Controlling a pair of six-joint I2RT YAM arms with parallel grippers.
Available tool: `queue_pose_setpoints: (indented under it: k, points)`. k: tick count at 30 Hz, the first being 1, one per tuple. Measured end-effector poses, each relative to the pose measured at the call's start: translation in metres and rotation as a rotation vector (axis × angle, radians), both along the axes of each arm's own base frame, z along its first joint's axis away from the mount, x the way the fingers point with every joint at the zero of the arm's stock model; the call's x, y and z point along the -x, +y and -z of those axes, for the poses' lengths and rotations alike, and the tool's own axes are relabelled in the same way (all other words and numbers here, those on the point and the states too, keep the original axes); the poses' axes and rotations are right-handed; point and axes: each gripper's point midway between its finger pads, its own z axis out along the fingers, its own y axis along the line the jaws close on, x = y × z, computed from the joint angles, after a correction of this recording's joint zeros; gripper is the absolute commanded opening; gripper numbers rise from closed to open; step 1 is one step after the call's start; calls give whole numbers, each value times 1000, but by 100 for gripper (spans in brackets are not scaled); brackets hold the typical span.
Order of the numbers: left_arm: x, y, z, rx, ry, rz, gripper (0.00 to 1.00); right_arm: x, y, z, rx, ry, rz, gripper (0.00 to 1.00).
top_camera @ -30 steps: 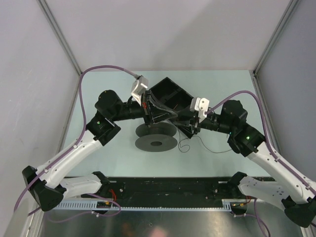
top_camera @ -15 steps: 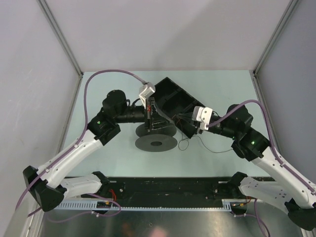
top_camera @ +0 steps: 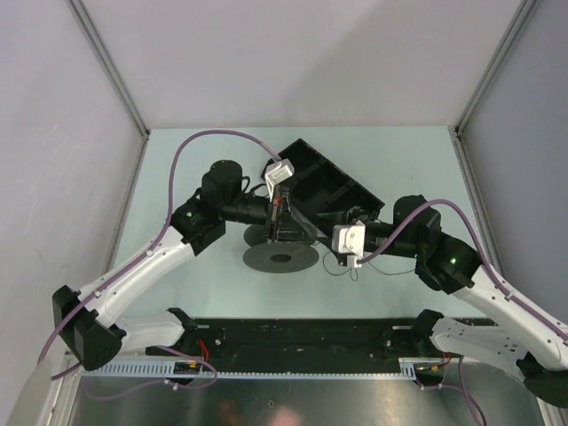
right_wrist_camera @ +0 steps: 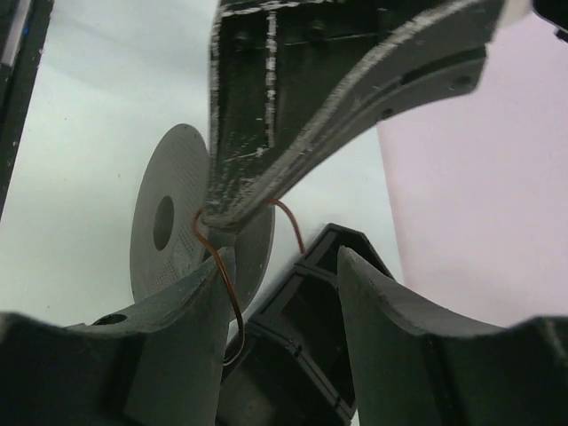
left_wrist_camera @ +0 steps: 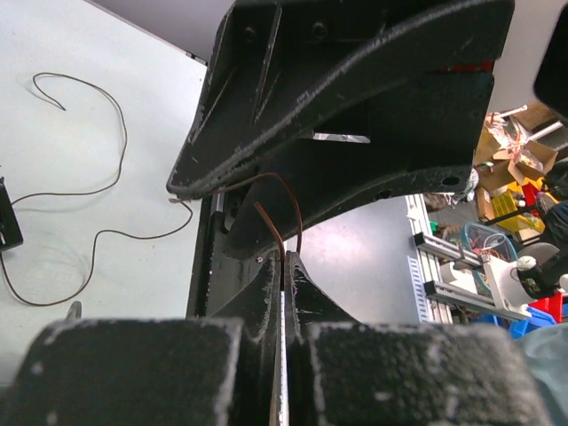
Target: Wrap the cables
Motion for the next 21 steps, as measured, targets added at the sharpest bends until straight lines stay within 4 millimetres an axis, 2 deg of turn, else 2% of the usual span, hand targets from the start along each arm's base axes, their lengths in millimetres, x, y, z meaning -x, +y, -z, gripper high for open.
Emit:
queue_pose_setpoints:
  k: [12, 18, 21]
  points:
    - [6, 1, 11, -66, 17, 36, 0, 25, 7, 22, 116, -59, -113, 53]
    - [12, 0, 27, -131, 36, 64, 0, 24, 8, 32, 159, -52, -114, 52]
    - [15, 0, 33, -160, 46, 75, 0, 23, 8, 37, 180, -47, -113, 47]
